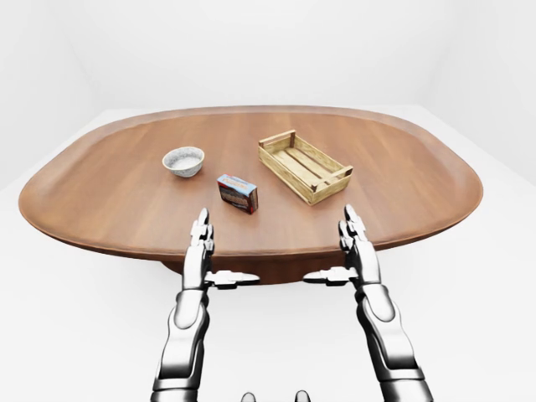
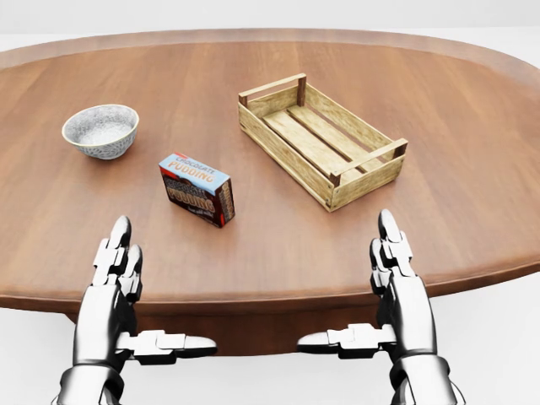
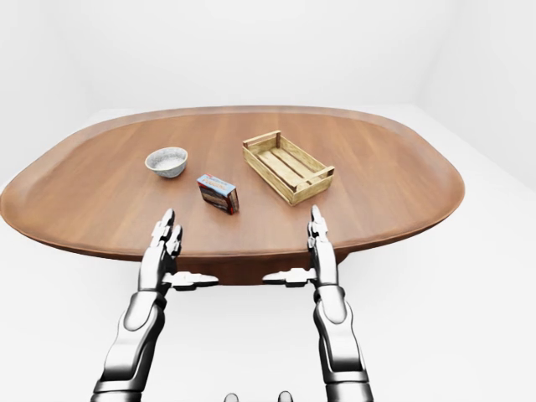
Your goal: Pick up the chocolate pudding and put it in the tray.
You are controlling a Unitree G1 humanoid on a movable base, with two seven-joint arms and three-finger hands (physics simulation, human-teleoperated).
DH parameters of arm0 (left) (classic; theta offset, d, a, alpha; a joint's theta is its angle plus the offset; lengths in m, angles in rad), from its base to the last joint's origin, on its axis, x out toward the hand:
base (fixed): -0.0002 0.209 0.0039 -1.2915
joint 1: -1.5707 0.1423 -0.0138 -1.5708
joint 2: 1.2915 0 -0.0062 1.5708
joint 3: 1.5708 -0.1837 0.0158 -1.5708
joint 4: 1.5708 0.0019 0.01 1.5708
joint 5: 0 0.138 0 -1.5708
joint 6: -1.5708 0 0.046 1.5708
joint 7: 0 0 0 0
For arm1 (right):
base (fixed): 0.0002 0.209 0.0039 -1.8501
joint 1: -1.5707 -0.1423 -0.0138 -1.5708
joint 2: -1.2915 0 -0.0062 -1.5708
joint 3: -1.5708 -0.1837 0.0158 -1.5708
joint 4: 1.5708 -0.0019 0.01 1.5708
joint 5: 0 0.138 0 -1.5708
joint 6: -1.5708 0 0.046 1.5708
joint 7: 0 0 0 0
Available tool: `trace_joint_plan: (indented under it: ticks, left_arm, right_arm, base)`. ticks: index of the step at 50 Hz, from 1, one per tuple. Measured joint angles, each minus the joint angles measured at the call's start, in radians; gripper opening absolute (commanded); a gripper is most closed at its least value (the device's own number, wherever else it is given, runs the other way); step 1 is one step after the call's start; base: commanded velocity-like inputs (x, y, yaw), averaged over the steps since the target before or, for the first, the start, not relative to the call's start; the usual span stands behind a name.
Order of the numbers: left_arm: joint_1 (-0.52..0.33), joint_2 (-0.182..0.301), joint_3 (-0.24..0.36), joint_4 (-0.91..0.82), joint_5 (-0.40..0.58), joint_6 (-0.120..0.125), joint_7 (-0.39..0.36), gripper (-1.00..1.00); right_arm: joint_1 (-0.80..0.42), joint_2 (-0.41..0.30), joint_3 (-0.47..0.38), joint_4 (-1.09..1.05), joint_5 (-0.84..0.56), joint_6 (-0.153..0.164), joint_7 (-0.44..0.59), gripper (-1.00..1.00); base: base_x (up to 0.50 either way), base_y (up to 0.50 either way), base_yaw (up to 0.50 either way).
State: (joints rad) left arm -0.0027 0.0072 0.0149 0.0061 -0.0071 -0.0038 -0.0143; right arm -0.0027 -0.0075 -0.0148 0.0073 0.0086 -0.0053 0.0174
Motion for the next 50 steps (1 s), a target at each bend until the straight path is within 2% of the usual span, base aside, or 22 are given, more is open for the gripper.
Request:
trace_joint_plan:
  ticks: [43, 47, 50]
  left_arm:
    - [0.000, 0.012, 0.021, 0.001, -0.005, -0.010, -0.028, 1.00]
    - [0.000, 0.012, 0.020, 0.002, -0.004, -0.012, -0.028, 1.00]
    - [0.000, 0.012, 0.020, 0.001, -0.004, -0.012, -0.028, 1.00]
  right_arm:
    - [0.004, -0.009, -0.010, 0.001, -0.015, -0.015, 0.025, 1.00]
    - [0.013, -0.009, -0.006, -0.016, -0.030, -0.028, 0.021, 1.00]
    - [0.024, -0.008, -0.001, -0.040, -0.044, -0.050, 0.017, 1.00]
  base:
    - [0.00, 0.00, 0.00]
    - [0.00, 0.00, 0.00]
    - [0.00, 0.00, 0.00]
